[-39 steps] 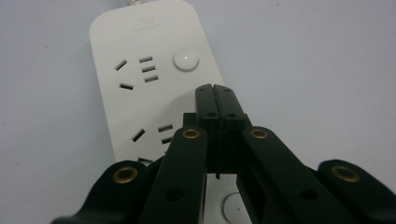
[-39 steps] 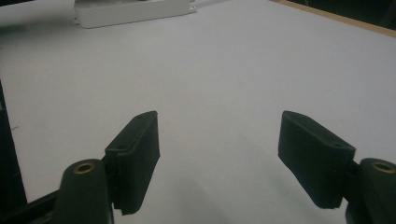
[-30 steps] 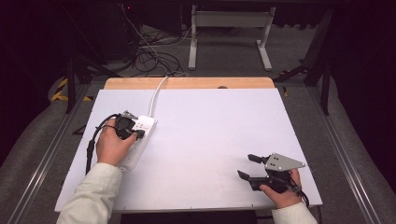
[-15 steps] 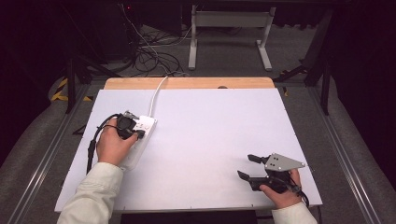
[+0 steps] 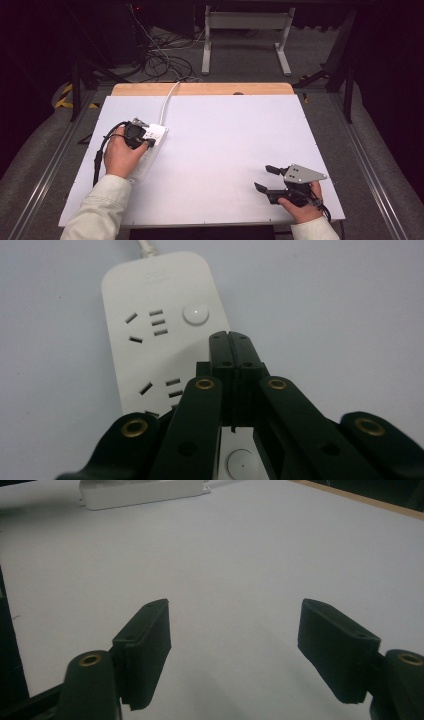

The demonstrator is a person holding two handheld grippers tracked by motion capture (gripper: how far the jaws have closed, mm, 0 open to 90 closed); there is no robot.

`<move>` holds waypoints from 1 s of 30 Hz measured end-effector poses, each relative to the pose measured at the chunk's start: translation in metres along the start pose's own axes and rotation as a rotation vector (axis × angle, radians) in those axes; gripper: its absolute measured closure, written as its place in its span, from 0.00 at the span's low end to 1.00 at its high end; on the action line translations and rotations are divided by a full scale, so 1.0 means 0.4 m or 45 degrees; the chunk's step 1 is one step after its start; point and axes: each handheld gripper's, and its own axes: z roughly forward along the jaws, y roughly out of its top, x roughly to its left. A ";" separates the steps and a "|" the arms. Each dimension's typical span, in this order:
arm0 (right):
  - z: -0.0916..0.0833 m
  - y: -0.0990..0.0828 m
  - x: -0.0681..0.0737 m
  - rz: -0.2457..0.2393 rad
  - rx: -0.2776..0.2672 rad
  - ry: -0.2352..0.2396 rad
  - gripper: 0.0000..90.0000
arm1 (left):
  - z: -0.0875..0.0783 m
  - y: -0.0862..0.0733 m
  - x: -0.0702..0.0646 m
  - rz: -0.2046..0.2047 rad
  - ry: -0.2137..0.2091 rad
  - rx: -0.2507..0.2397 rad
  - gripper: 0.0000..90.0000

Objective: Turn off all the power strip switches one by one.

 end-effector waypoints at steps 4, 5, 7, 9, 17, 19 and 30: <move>0.002 -0.001 -0.001 0.001 0.004 0.000 0.33 | -0.020 0.003 0.002 0.001 0.009 -0.040 1.00; 0.002 -0.001 -0.001 0.001 0.005 0.000 0.33 | -0.023 0.004 0.003 -0.004 -0.002 -0.050 1.00; 0.002 0.000 -0.001 0.001 0.005 0.001 0.33 | -0.026 0.006 0.004 0.002 -0.003 -0.060 1.00; 0.001 0.000 0.001 -0.001 0.003 0.001 0.33 | -0.028 0.007 0.002 0.004 -0.006 -0.060 1.00; 0.002 -0.001 0.000 -0.001 0.004 0.003 0.33 | -0.027 0.020 0.005 0.002 -0.020 -0.078 1.00; 0.002 -0.001 -0.001 0.002 0.003 0.002 0.33 | -0.026 0.028 0.008 -0.003 -0.029 -0.086 1.00; 0.001 -0.002 -0.004 0.004 0.000 0.007 0.33 | 0.021 0.068 0.026 -0.011 -0.022 -0.053 1.00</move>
